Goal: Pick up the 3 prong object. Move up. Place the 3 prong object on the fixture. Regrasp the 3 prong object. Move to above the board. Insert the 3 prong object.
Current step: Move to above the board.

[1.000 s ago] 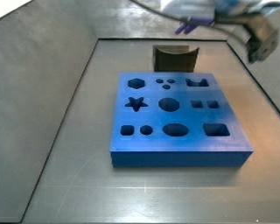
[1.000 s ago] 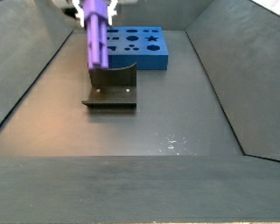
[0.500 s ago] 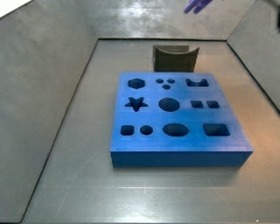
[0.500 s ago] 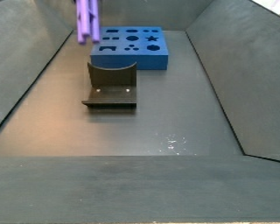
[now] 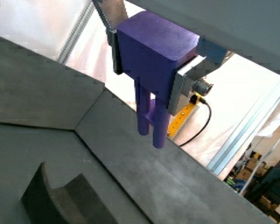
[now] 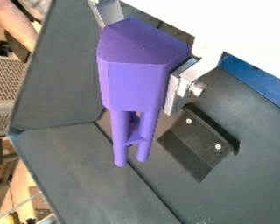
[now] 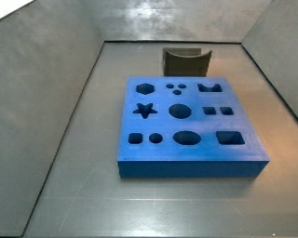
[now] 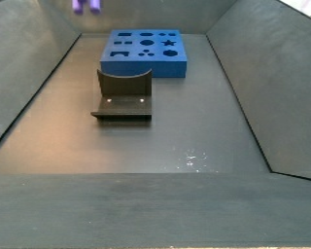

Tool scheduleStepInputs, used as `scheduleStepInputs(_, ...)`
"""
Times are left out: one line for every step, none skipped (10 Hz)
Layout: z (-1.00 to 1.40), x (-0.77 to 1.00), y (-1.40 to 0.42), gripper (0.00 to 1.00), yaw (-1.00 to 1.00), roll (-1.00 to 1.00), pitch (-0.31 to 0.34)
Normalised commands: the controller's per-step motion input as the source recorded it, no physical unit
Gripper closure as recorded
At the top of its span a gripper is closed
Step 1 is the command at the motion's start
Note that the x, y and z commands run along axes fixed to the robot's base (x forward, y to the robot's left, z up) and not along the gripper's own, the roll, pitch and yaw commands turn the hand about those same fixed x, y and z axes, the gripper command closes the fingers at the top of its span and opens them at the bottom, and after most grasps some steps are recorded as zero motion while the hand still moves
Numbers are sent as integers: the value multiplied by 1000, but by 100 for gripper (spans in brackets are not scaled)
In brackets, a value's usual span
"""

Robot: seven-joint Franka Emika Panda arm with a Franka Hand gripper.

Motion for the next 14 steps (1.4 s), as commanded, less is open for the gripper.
scheduleStepInputs(988, 108, -67, 100, 33, 21, 73)
scheduleStepInputs(822, 94, -56, 100, 31, 25, 89)
scheduleStepInputs(660, 80, -47, 100, 36, 30, 113)
scheduleStepInputs(501, 72, -43, 100, 43, 32, 126)
scheduleStepInputs(286, 66, -36, 100, 59, 36, 142)
scheduleStepInputs(55, -1000, -772, 100, -86, -1000, -34)
scheduleStepInputs(40, -1000, -746, 100, -76, -1000, -56)
scheduleStepInputs(40, -1000, -698, 100, -74, -1000, -80)
scheduleStepInputs(17, -1000, -635, 100, -69, -1000, -117)
scheduleStepInputs(24, -1000, -618, 100, -67, -1000, -142)
scheduleStepInputs(22, -1000, -578, 100, -67, -1000, -167)
scheduleStepInputs(7, -1000, -524, 100, -67, -1000, -187)
scheduleStepInputs(17, -1000, -481, 100, -75, -1000, -207)
scheduleStepInputs(6, -925, -391, 100, -79, -1000, -223)
